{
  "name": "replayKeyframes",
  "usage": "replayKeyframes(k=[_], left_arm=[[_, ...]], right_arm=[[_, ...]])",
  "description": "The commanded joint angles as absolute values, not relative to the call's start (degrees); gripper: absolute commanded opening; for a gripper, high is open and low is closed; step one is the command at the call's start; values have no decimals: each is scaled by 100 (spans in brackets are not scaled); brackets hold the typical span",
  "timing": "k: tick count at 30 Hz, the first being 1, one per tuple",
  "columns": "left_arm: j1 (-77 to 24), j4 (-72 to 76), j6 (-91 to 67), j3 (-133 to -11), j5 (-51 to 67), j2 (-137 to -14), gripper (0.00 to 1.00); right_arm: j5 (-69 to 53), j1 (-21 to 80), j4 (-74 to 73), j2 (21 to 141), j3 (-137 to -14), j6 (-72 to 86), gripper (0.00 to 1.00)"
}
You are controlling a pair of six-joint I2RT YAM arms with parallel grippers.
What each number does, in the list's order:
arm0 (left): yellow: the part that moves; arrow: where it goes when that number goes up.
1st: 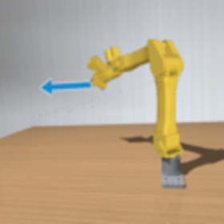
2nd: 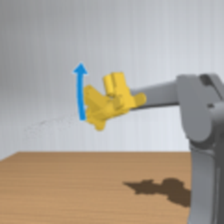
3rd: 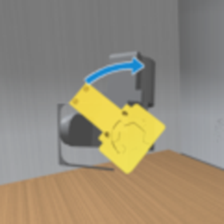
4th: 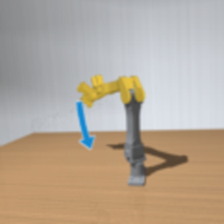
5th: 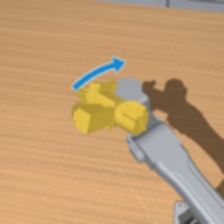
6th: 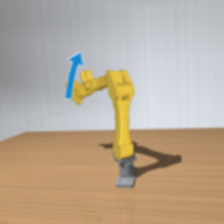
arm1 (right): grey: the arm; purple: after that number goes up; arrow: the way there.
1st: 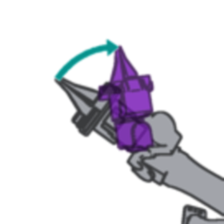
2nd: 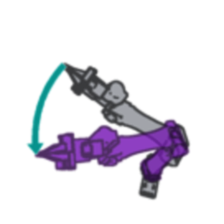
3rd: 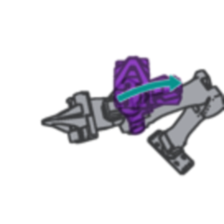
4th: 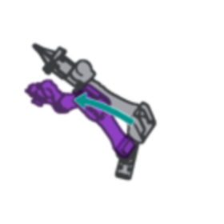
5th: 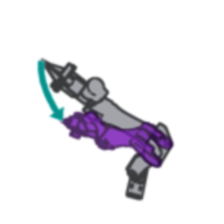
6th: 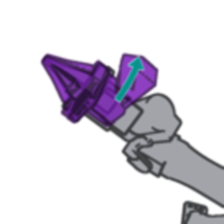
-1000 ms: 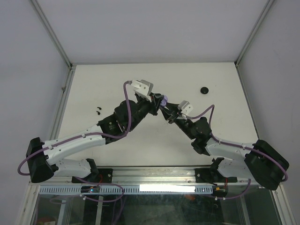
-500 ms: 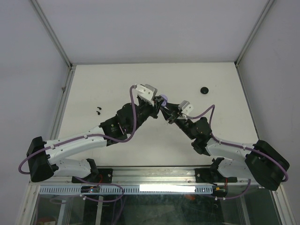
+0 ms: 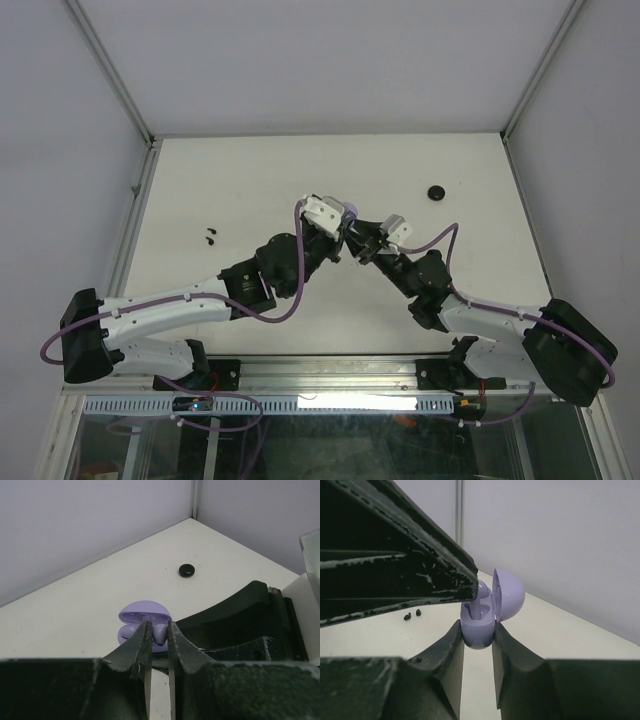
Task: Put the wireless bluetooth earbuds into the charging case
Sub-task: Place the earbud in the charging case.
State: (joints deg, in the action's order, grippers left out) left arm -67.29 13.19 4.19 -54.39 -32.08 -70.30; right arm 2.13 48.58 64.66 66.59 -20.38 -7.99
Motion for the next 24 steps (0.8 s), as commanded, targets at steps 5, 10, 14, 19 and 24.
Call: replayKeyframes(k=[5, 10, 14, 19, 24], left_arm=[[-7061, 1553, 939, -5445, -3827, -7116, 11], [-7083, 1451, 981, -5653, -3936, -7154, 11], [-7081, 980, 851, -6005, -4047, -7116, 11], [-7084, 79, 562, -6547, -4080, -7204, 11], [-7083, -472, 370, -6817, -3983, -7262, 11]], right_arm=[[307, 4851, 6961, 6537, -2244, -738, 0], [308, 4847, 6970, 6540, -2239, -745, 0], [316, 4849, 6950, 6504, -2218, -764, 0], [284, 4847, 6951, 6530, -2232, -773, 0], [276, 4851, 6952, 6539, -2221, -773, 0]])
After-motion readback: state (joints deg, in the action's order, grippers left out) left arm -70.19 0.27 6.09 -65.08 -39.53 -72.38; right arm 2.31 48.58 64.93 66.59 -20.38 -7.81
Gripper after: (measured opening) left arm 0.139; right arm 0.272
